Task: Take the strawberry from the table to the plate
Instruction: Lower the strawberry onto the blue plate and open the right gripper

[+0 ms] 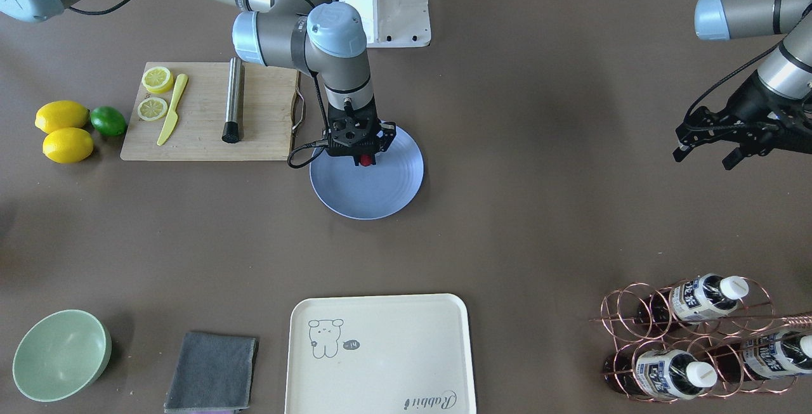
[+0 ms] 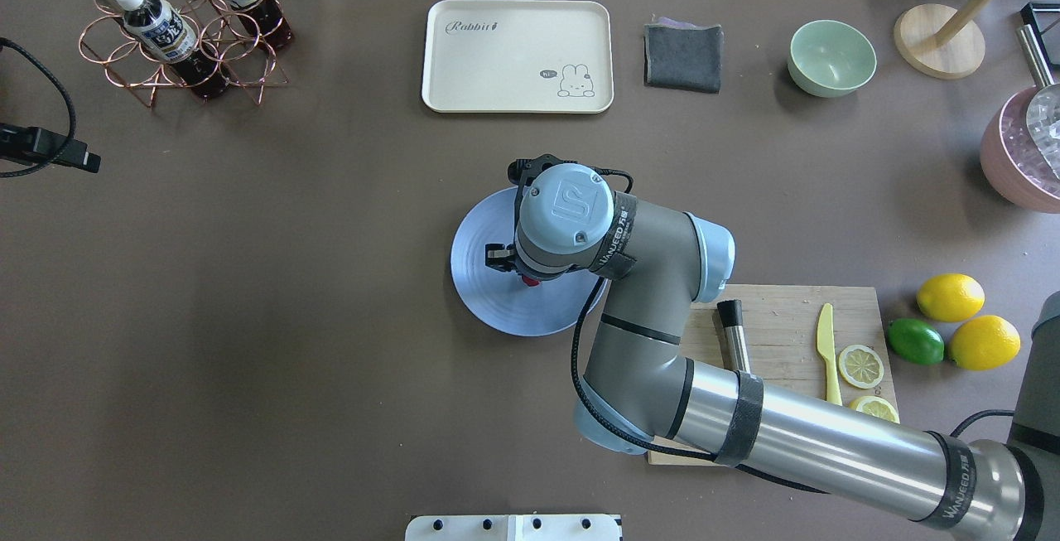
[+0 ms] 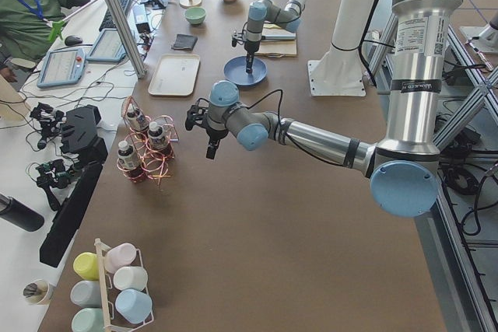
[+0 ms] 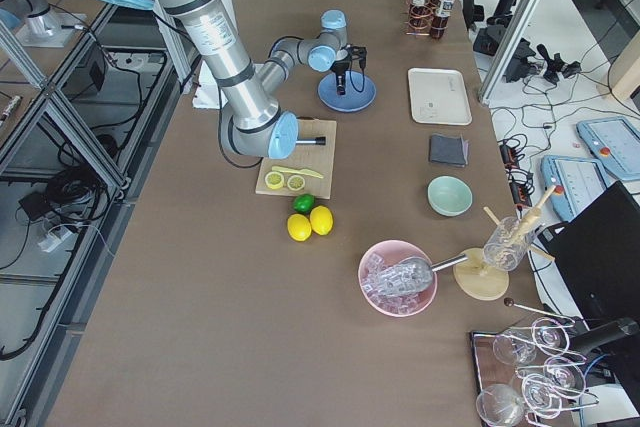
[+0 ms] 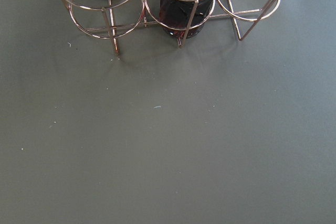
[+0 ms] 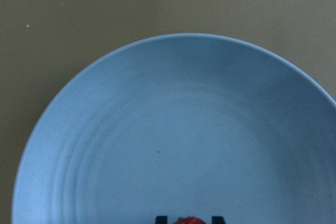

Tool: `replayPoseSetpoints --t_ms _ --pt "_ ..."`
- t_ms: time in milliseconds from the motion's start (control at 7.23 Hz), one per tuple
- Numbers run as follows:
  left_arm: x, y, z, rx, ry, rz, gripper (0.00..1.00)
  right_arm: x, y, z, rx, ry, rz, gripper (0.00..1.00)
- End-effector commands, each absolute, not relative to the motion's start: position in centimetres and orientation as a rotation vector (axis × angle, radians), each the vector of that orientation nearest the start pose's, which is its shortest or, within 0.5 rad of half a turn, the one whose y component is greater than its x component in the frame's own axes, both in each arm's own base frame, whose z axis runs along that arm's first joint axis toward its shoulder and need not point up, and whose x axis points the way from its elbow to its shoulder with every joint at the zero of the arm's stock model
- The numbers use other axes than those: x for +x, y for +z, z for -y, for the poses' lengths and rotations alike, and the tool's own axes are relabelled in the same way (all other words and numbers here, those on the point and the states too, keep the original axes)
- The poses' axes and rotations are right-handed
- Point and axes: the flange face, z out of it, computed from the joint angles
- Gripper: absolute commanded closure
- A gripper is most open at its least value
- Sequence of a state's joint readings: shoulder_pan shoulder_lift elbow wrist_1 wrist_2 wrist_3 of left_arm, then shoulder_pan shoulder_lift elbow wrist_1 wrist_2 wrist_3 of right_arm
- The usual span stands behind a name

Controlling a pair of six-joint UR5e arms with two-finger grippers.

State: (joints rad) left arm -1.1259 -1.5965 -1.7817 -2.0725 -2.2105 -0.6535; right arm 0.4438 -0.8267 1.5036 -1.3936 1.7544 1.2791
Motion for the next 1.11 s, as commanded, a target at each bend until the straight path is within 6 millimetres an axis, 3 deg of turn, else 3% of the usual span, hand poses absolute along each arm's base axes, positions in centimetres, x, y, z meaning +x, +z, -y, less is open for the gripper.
replayPoseSetpoints --t_ms 0,277,415,692,830,969 --pt "15.7 48.7 50.2 0.289 0.042 -0.891 0.02 -61.7 21.9 41.6 0.141 0.118 0.852 0.01" --pt "15.7 48.8 50.1 0.288 0.041 -0.890 0.02 -61.4 20.7 41.8 0.141 0.133 0.871 0.00" --pt "15.2 48.8 50.2 0.291 0.033 -0.889 0.02 -60.2 20.0 42.7 0.144 0.141 0.878 0.00" --pt "13.4 49.3 50.4 0.306 0.074 -0.869 0.02 -55.6 20.0 46.4 0.087 0.172 0.874 0.00" --pt "11.4 50.1 50.9 0.290 0.081 -0.827 0.02 -53.4 21.3 48.5 0.079 0.165 0.864 0.00" --pt "9.2 51.4 51.3 0.285 0.133 -0.780 0.02 -49.3 25.4 50.7 0.085 0.081 0.835 0.00"
